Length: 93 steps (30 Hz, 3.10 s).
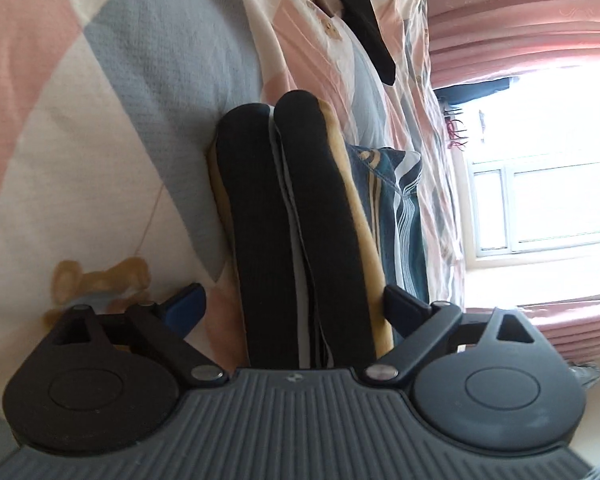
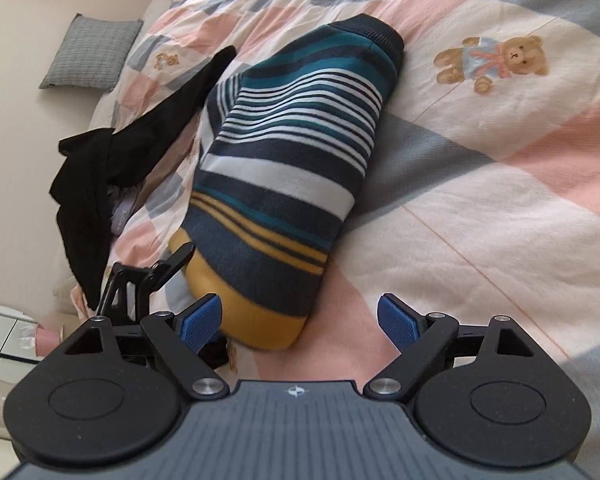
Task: Fold clothes
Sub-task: 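Grasp the folded sweater ends with both grippers and lift it, then carry the folded sweater with both grippers to the clothes stack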
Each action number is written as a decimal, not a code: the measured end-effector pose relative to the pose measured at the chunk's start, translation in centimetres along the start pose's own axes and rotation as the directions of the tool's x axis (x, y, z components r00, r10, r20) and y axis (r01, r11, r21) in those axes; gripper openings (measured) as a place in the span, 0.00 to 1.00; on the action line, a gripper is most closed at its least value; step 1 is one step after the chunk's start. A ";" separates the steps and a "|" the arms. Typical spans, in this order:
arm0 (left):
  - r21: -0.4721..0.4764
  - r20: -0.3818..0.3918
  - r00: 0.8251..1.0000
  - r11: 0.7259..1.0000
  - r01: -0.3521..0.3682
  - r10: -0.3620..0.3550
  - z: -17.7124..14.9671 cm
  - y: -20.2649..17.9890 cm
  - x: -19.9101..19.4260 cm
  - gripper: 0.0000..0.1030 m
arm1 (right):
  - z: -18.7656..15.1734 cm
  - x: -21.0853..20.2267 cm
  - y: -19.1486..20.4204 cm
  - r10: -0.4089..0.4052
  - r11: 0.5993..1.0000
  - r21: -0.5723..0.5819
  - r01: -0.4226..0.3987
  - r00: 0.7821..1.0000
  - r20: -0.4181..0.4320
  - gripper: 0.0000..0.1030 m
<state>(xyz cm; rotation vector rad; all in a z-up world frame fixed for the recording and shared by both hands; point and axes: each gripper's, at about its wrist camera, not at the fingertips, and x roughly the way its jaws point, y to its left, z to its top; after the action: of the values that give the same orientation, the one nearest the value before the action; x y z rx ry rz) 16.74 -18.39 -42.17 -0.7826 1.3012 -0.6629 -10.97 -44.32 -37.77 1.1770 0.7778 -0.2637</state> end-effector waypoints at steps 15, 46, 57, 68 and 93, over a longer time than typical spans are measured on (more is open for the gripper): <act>-0.048 -0.043 0.996 0.996 0.069 -0.072 1.0 0.7 2.1 0.57 | 15.2 0.6 1.8 -0.042 0.918 -0.395 0.038 0.999 -0.002 0.84; 0.060 -0.221 0.975 0.997 0.042 -0.027 4.0 -1.6 1.4 0.47 | 21.1 9.4 1.4 0.095 0.936 -0.232 -0.265 0.824 -0.558 0.34; 0.426 -0.558 0.820 0.892 0.154 0.125 0.2 -12.4 2.8 0.47 | 1.2 -12.2 -11.1 0.293 0.896 0.329 -0.298 0.954 0.066 0.34; 0.555 -0.806 0.509 0.683 0.475 0.302 -23.8 -23.2 7.7 0.47 | -21.8 -33.1 -20.3 0.053 0.702 0.509 -0.498 0.749 0.660 0.34; 0.179 -0.799 0.045 0.167 0.970 0.599 -88.7 -46.9 18.6 0.48 | -31.5 -53.3 -35.1 -0.556 0.623 0.238 -0.746 -0.208 0.805 0.34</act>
<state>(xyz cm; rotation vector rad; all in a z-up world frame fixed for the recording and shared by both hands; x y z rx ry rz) -67.79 -72.20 -22.65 1.0026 1.2694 -2.6123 -81.88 -40.40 -32.84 1.2913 -1.3088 -1.3739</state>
